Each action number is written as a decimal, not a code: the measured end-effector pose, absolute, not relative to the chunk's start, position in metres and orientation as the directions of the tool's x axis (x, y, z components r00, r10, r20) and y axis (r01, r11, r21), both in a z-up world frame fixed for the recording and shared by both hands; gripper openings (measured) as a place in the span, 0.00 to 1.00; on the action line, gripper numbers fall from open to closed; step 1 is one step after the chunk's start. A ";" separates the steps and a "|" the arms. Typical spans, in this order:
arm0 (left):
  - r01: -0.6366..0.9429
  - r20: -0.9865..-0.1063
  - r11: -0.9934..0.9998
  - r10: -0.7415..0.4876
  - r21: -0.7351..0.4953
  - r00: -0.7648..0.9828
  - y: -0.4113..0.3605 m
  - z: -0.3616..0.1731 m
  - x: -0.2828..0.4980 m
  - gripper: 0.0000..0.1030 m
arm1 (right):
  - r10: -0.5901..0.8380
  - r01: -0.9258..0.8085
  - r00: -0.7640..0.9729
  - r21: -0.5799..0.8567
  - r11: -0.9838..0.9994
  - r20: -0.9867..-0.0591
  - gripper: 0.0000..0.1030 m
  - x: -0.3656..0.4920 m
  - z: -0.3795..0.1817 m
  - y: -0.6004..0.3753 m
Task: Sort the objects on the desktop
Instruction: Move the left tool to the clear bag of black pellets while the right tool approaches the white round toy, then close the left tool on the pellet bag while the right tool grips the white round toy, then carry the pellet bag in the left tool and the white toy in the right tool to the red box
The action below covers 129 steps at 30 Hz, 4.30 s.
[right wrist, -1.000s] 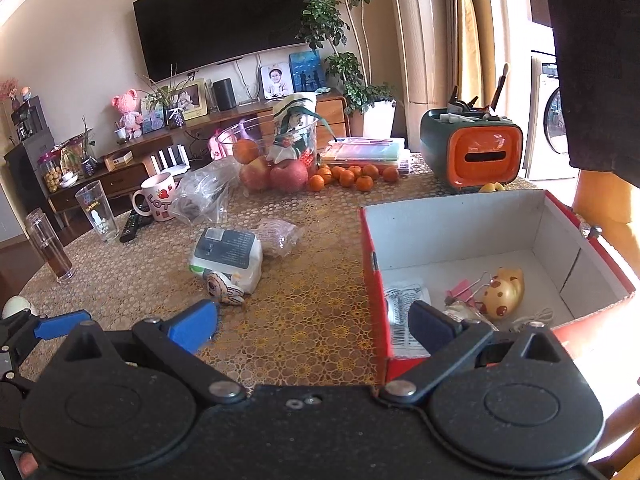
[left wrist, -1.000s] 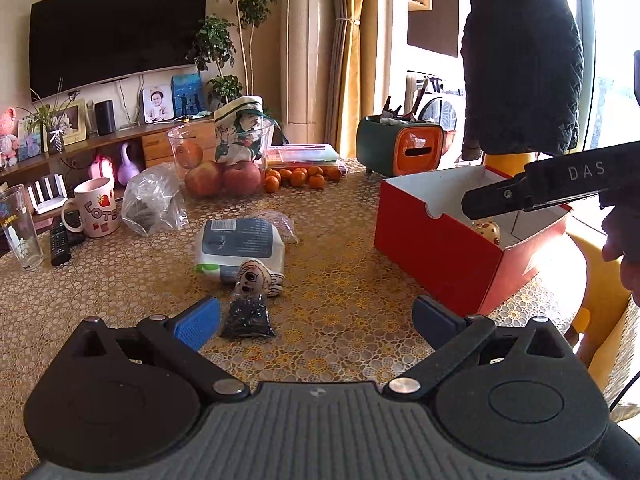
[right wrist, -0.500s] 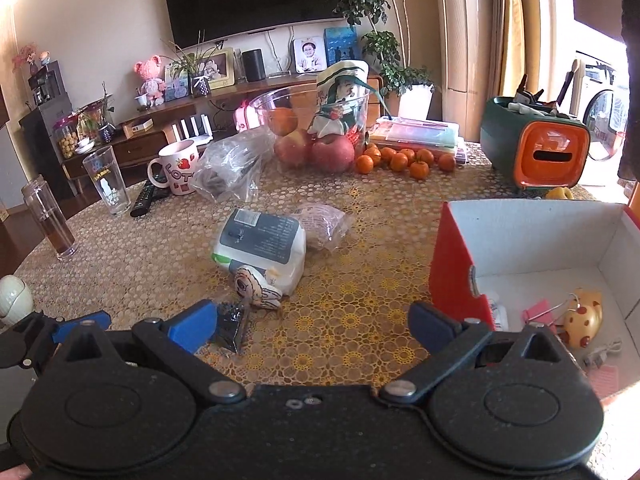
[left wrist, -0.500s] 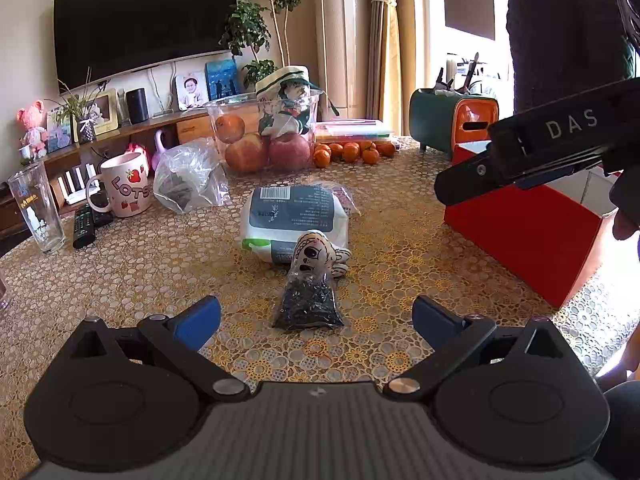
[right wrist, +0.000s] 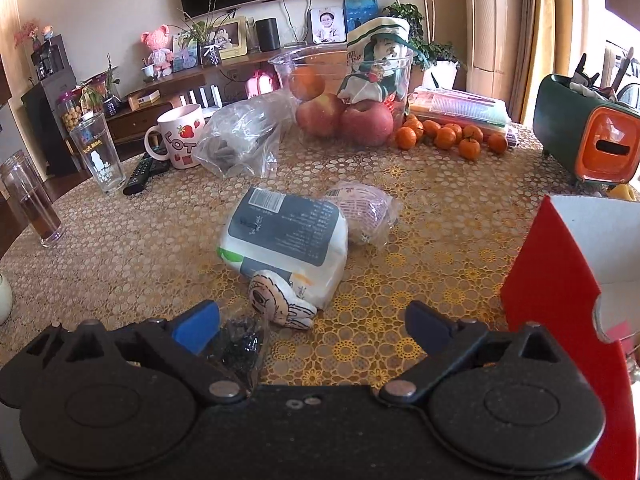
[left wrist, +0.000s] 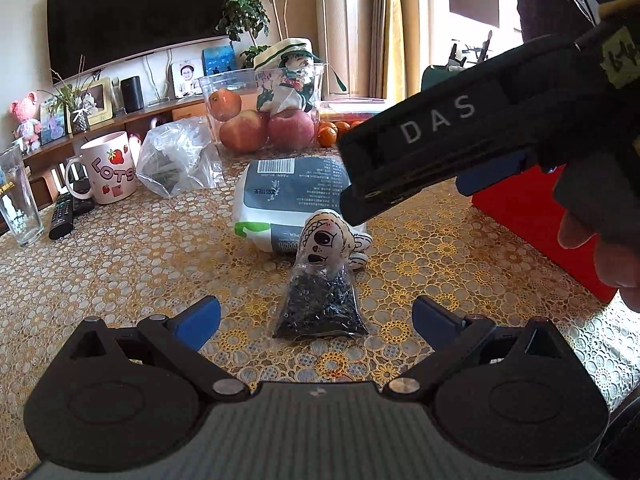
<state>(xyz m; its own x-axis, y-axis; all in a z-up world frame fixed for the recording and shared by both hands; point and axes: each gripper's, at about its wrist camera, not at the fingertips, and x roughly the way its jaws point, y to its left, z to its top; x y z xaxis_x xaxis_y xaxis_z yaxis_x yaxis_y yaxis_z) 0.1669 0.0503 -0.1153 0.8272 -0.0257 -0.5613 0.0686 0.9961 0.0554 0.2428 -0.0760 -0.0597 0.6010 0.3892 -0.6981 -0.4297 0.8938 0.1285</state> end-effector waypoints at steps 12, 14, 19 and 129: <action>0.070 -0.575 0.997 -0.034 0.040 0.818 0.050 -0.130 0.182 0.98 | 0.381 -0.455 0.564 0.110 0.884 -0.733 0.85 0.265 -0.079 -0.044; 0.065 -0.580 0.997 -0.035 0.032 0.814 0.051 -0.132 0.184 0.98 | 0.380 -0.451 0.553 0.117 0.885 -0.741 0.81 0.269 -0.082 -0.042; 0.059 -0.588 0.998 -0.036 0.021 0.808 0.053 -0.135 0.187 0.90 | 0.368 -0.443 0.547 0.114 0.889 -0.752 0.77 0.273 -0.089 -0.038; 0.383 -0.592 0.918 -0.255 0.100 0.765 -0.198 -0.005 0.209 0.34 | 0.231 -0.110 0.759 0.230 0.967 -0.609 0.51 0.203 -0.003 -0.388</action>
<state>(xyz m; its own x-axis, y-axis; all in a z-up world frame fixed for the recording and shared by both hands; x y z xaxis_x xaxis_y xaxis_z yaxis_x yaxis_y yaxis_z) 0.2095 -0.1976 -0.0054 0.7648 -0.2547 -0.5917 0.3834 0.9181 0.1003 0.2034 -0.3885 -0.0035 0.7589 0.2313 -0.6088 -0.1103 0.9669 0.2299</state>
